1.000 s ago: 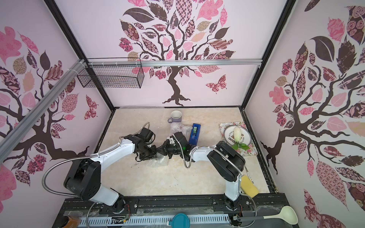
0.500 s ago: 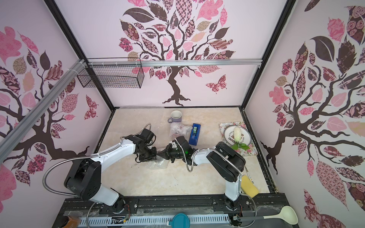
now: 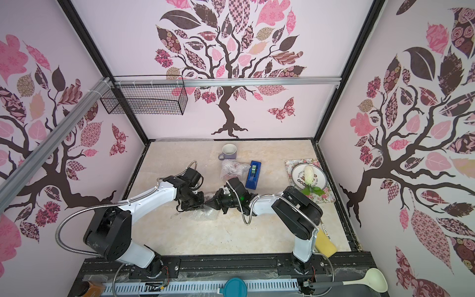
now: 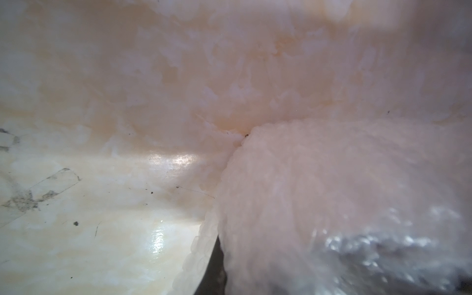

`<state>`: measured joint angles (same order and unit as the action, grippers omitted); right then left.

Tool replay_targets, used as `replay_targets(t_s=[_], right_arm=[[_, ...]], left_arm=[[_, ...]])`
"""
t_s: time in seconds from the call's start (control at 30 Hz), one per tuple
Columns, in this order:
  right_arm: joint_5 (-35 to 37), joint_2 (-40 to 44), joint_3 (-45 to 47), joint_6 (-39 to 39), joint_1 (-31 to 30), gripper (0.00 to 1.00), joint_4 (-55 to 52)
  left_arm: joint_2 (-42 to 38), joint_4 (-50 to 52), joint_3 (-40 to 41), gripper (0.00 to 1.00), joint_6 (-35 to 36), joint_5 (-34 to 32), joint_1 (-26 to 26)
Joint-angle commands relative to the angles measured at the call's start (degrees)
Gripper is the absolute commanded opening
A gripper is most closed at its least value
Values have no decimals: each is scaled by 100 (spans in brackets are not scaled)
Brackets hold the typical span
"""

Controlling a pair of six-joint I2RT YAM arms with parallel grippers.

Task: Wrap mugs in bubble wrap
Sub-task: Stick the tape on the bubble wrap.

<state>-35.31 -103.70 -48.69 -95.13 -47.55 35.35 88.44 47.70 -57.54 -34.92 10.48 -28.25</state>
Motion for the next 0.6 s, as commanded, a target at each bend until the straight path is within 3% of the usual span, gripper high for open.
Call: replay_targets(t_s=[0.0,0.37,0.57], right_arm=[[-113,96,-97,-451,-174,0,-320],[100,34,-195,-811,-299,0,-554],[321,14,80,-834,-308,0,-804]], left_arm=[[-85,-397,-380,0,-249,-155,-27],[-279,-515,-376,0,-759,-593,-270],[-317,-564,-341,0,-878,-403,-284]])
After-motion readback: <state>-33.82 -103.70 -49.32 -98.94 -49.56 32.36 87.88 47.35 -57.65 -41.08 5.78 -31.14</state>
